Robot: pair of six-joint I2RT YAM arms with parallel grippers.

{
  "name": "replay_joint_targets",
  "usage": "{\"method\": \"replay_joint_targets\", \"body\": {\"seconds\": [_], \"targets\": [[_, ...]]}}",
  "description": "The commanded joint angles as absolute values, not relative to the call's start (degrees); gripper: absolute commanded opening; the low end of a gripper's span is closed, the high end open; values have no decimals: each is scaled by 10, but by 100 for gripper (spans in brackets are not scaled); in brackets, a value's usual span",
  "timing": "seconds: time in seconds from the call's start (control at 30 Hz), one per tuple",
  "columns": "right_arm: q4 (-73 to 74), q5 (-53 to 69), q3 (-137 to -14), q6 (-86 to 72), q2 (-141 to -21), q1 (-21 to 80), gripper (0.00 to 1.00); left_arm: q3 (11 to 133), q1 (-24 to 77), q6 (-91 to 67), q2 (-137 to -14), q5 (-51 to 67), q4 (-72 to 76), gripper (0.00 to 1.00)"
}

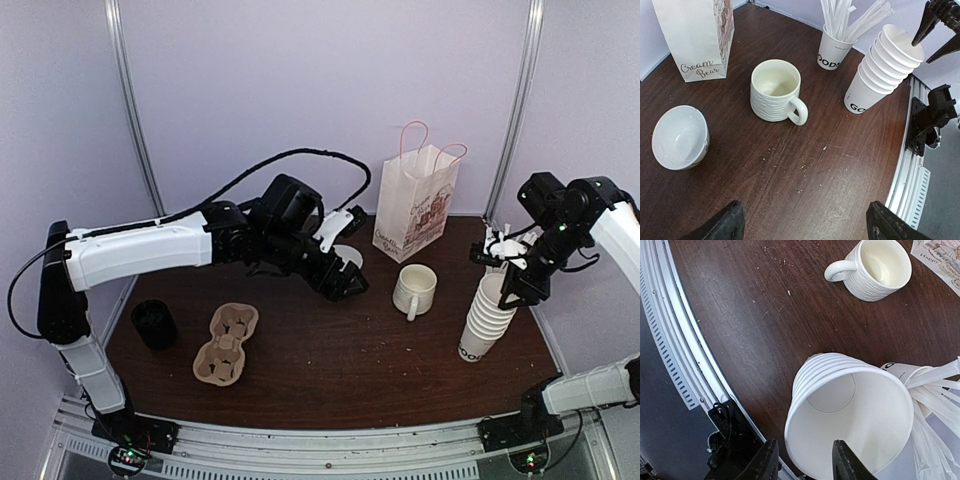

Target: Pack the takeout coffee

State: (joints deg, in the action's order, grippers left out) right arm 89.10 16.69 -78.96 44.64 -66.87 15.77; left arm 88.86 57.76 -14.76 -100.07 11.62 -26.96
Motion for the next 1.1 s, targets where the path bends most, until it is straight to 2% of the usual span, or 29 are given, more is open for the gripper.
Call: {"method": "replay_joint_targets", "body": {"seconds": [0.0,0.17,0.73,1.07], "targets": [[889,158,-779,449,-665,169,35,904,581,-160,-1012,123,-241,88],[891,159,-773,454,-669,175,30,900,584,-164,-1013,125,-233,88],[865,153,-788,440,-690,197,0,895,586,-156,-1015,117,-240,88],[798,131,-836,430,-694,200,0,900,586,-150,-1023,115,-239,88]]}}
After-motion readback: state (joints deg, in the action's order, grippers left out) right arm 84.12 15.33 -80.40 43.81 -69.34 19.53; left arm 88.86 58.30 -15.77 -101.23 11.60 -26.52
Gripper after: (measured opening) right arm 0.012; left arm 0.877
